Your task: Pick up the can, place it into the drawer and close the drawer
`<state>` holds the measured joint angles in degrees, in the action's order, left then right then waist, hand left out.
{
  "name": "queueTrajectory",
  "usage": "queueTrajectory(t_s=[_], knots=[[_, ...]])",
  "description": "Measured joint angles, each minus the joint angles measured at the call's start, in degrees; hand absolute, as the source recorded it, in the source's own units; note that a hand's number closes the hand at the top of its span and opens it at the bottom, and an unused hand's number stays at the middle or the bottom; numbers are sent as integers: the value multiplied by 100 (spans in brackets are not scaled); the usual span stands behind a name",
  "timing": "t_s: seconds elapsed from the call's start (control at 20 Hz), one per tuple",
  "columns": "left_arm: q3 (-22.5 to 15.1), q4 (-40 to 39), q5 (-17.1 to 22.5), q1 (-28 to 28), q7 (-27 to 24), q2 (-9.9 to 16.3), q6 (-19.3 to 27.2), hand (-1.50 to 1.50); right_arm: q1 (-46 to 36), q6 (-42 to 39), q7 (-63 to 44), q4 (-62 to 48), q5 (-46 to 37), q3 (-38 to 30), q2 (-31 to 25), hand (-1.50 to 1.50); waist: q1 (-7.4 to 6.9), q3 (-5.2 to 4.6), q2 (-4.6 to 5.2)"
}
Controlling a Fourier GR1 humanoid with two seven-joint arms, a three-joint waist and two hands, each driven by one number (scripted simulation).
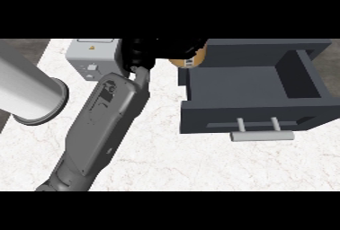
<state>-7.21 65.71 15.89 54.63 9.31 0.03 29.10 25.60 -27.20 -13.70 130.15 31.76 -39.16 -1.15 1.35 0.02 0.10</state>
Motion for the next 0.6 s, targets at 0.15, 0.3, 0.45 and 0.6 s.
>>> queueTrajectory(t_s=[0.15, 0.3, 0.45, 0.6], knots=[[-3, -417, 138, 475, -3, -1, 124, 150, -68, 7, -39, -14, -29, -3, 15, -150, 5, 0, 3], [-66, -854, 337, 882, -126, -2, 270, 150, -88, 5, -77, 33, -23, 3, 17, -150, 34, 2, 10], [-196, -1291, 593, 1290, -242, -2, 404, 150, -169, 86, -152, 109, -116, 99, 61, -150, 57, 1, 17], [-388, -1672, 893, 1482, -486, -2, 512, 150, -123, 18, -87, 91, -79, 50, 58, -150, 92, 2, 19]])
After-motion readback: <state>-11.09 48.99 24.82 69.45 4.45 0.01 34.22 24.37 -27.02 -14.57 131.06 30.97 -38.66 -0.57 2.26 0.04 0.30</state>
